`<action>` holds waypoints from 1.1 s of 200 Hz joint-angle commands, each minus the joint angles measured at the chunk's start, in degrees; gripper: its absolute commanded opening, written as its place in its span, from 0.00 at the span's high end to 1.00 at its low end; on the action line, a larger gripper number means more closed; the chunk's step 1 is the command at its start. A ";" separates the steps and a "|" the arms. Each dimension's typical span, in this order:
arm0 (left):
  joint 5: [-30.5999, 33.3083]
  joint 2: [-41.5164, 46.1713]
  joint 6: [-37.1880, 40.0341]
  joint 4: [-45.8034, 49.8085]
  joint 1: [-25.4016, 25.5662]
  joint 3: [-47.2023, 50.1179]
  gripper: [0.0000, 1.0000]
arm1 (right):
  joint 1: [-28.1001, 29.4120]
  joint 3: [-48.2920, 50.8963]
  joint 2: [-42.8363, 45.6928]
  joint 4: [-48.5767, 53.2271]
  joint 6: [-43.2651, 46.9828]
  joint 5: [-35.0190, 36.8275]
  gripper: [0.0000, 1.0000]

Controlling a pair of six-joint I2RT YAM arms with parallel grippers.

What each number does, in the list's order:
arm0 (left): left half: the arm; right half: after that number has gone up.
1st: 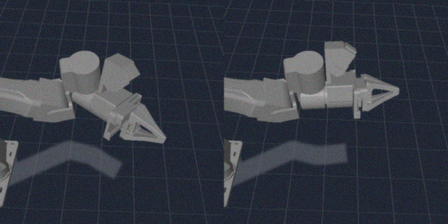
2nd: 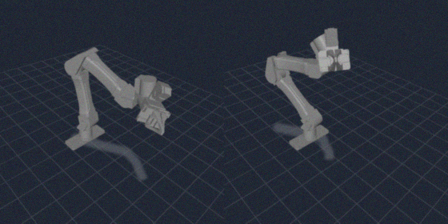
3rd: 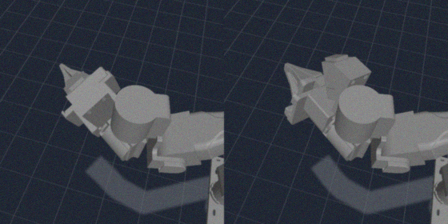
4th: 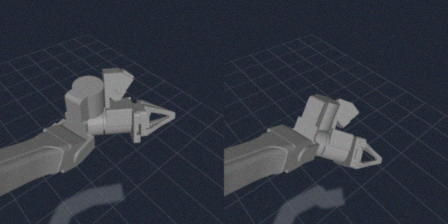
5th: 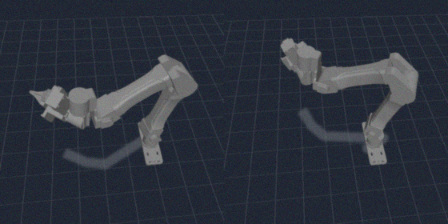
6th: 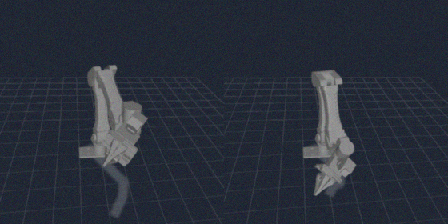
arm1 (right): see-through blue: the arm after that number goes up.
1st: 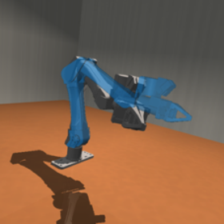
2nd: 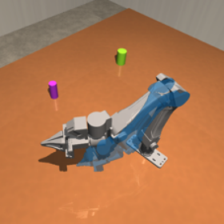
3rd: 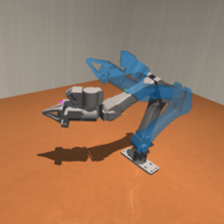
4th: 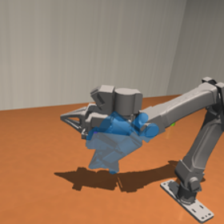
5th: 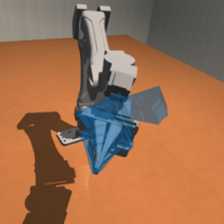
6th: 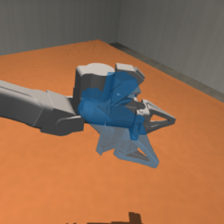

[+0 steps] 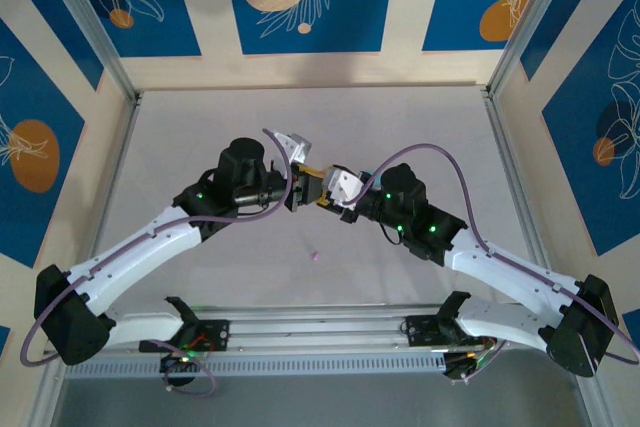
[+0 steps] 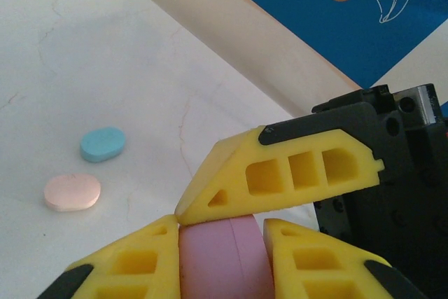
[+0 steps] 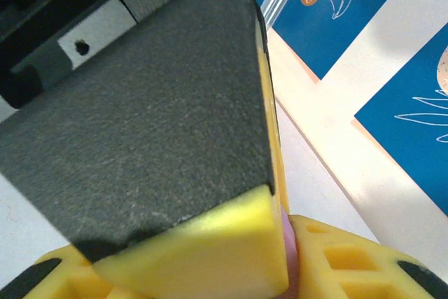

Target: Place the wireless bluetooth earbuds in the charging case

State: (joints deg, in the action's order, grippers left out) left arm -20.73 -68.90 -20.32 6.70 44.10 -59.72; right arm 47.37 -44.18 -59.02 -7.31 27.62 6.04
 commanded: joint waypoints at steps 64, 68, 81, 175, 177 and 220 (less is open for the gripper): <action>-4.56 2.34 -8.67 -7.83 0.20 1.86 0.88 | -5.35 4.46 3.93 -6.78 -7.79 -7.51 0.45; -4.78 2.54 -8.99 -8.15 0.13 1.97 0.88 | -5.80 4.73 4.11 -7.04 -8.26 -7.95 0.44; -5.18 2.98 -10.03 -8.71 0.03 2.24 0.88 | -7.12 5.17 4.59 -7.45 -9.04 -9.93 0.44; -6.68 3.96 -12.91 -9.05 -1.15 2.42 0.88 | -9.23 4.82 6.98 -7.34 -8.49 -12.79 0.47; -6.69 3.95 -13.00 -9.00 -1.13 2.42 0.88 | -9.23 4.81 7.06 -7.29 -8.42 -12.67 0.47; -7.55 3.38 -15.18 -9.39 -1.50 1.98 0.88 | -8.97 4.55 6.83 -7.35 -7.14 -12.13 0.47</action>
State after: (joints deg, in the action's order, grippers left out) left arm -25.54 -66.26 -33.54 -2.52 43.22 -57.87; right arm 38.85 -39.59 -53.04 -12.86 19.22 -7.92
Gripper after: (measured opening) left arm 0.257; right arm 0.532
